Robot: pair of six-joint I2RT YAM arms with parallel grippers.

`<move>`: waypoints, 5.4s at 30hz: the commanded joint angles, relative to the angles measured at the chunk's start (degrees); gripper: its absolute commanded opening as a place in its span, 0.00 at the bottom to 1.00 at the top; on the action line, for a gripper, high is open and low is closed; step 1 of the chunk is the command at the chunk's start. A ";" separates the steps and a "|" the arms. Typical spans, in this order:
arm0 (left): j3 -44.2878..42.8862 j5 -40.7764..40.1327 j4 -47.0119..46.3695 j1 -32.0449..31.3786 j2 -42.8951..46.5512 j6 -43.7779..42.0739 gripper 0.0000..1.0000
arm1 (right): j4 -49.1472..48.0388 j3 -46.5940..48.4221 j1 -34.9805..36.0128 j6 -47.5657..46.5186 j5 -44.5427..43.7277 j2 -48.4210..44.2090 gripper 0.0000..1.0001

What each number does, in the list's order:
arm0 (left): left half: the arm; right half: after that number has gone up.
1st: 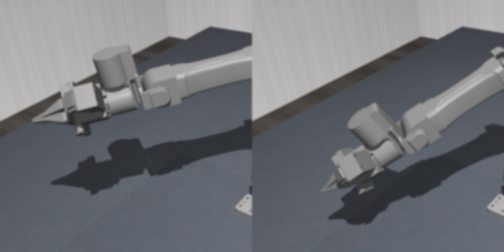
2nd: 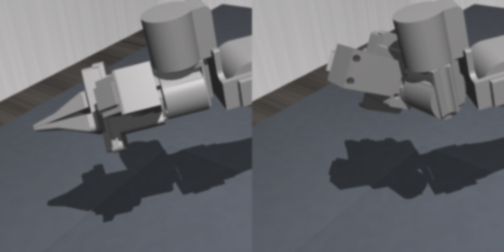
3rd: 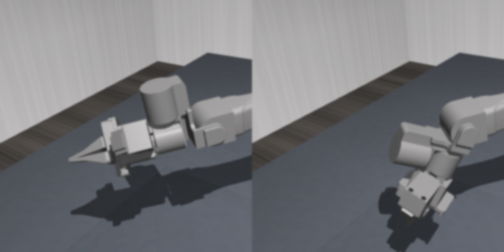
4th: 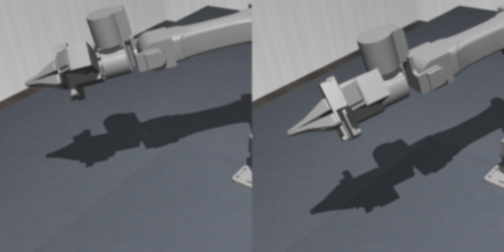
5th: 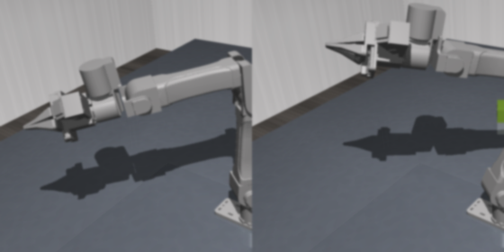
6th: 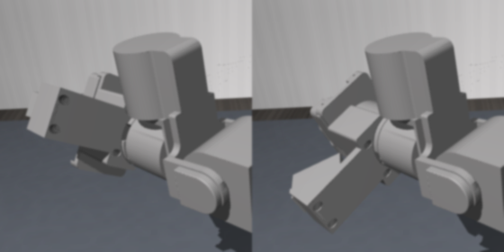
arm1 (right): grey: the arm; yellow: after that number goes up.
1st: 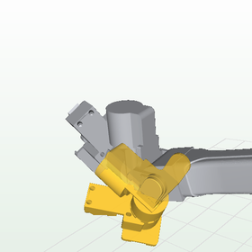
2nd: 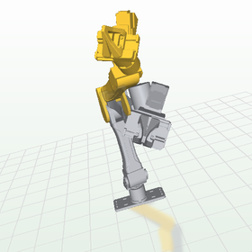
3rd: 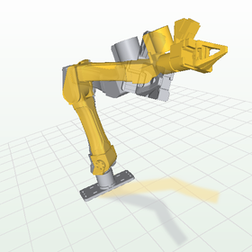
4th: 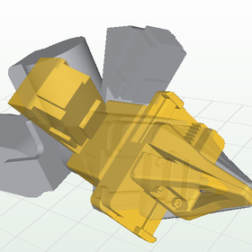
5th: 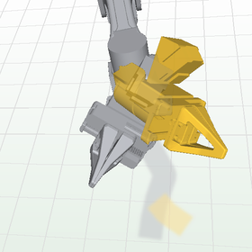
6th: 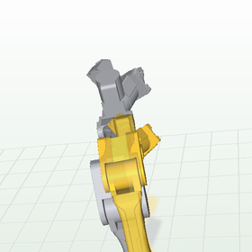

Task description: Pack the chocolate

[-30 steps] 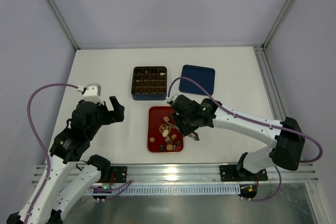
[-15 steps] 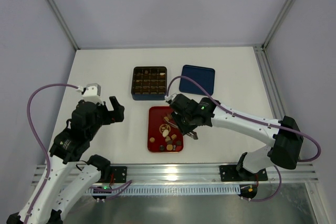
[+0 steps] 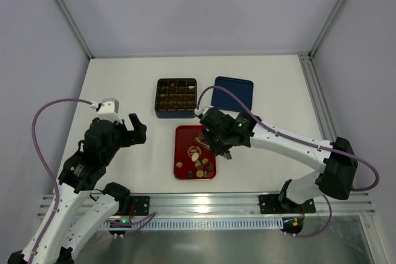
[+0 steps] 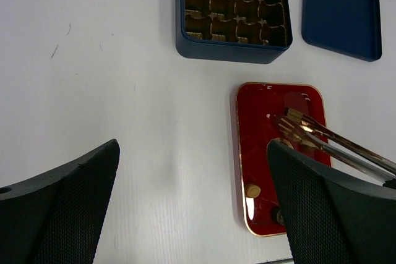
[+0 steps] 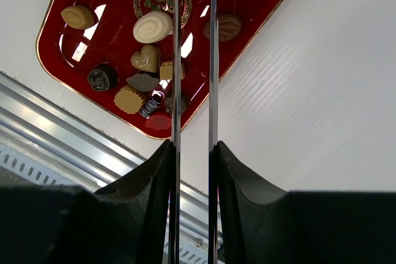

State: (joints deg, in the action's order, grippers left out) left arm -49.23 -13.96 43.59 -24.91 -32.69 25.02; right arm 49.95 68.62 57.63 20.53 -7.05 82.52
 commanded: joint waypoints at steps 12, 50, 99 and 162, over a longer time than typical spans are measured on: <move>0.28 -0.63 -0.70 -0.14 0.78 -0.58 1.00 | 0.49 5.47 -0.58 0.65 -2.44 -2.63 0.33; 0.28 -0.46 -0.88 -0.14 0.43 -0.76 1.00 | -6.01 48.63 -11.66 -4.28 0.37 36.13 0.33; 0.54 0.86 -1.41 -0.14 1.31 -0.67 1.00 | 5.68 -2.61 6.09 21.28 -9.47 -15.28 0.42; 0.81 0.33 -1.41 -0.14 2.72 -0.76 1.00 | 1.55 -5.07 7.59 22.01 -5.96 -6.76 0.39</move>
State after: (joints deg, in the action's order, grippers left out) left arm -48.49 -13.47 43.55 -24.91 -30.57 25.02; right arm 53.08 61.41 65.60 43.42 -13.06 75.90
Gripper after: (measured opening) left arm 0.996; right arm 0.399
